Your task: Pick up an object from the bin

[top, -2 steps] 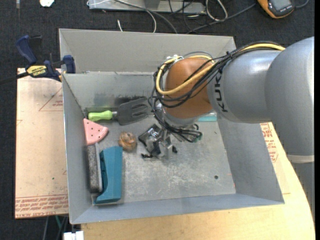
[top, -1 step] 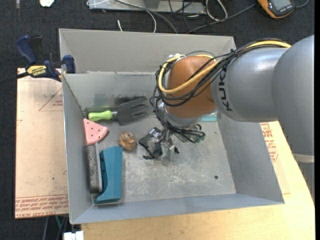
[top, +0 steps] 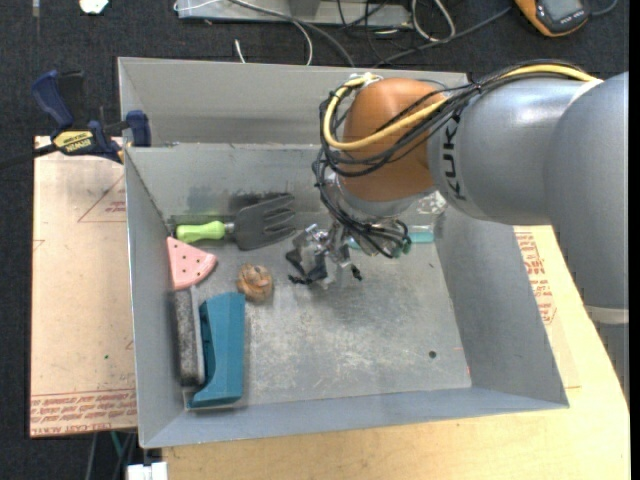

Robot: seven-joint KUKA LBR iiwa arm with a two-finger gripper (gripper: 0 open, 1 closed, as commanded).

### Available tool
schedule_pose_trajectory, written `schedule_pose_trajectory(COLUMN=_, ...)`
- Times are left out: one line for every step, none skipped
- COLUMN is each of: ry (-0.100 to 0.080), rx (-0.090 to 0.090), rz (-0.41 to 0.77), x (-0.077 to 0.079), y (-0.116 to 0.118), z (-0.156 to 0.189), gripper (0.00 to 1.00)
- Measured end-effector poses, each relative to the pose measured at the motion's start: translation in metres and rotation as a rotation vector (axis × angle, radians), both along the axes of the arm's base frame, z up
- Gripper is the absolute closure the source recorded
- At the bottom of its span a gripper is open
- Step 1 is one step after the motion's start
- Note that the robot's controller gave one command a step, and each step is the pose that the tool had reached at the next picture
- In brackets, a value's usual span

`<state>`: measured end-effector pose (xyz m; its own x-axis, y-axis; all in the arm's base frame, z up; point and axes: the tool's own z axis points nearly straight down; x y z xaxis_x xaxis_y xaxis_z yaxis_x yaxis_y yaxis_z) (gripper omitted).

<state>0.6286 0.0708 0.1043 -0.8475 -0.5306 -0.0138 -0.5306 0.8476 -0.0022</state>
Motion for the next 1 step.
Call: schedule_pose_trajectory(ry=0.022, rx=-0.002, rz=0.012, x=-0.0103, y=0.004, z=0.034, gripper=1.0)
